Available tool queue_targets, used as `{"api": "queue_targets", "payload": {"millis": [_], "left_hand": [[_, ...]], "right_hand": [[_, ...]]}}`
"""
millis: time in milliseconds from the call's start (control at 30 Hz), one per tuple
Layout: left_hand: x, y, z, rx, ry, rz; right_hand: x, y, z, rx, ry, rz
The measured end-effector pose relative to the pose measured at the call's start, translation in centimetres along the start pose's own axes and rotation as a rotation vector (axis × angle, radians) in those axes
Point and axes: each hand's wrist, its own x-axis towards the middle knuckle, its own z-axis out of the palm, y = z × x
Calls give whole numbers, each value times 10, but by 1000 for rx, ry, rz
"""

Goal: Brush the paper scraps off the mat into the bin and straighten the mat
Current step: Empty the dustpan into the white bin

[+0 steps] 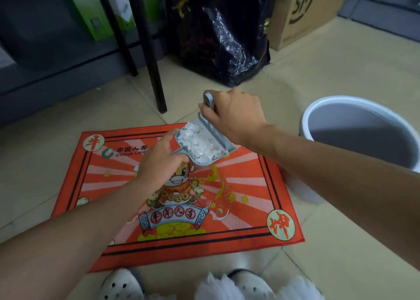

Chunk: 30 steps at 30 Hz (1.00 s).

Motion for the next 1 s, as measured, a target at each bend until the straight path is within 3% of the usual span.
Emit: {"api": "queue_targets", "payload": {"millis": [667,1000], "left_hand": [[-44,170,13,34,-129,214],[-50,218,56,79,-176,282]], "right_hand": [[-45,95,-157,-134,157,150],[-85,151,-189,-83,166,281]]}}
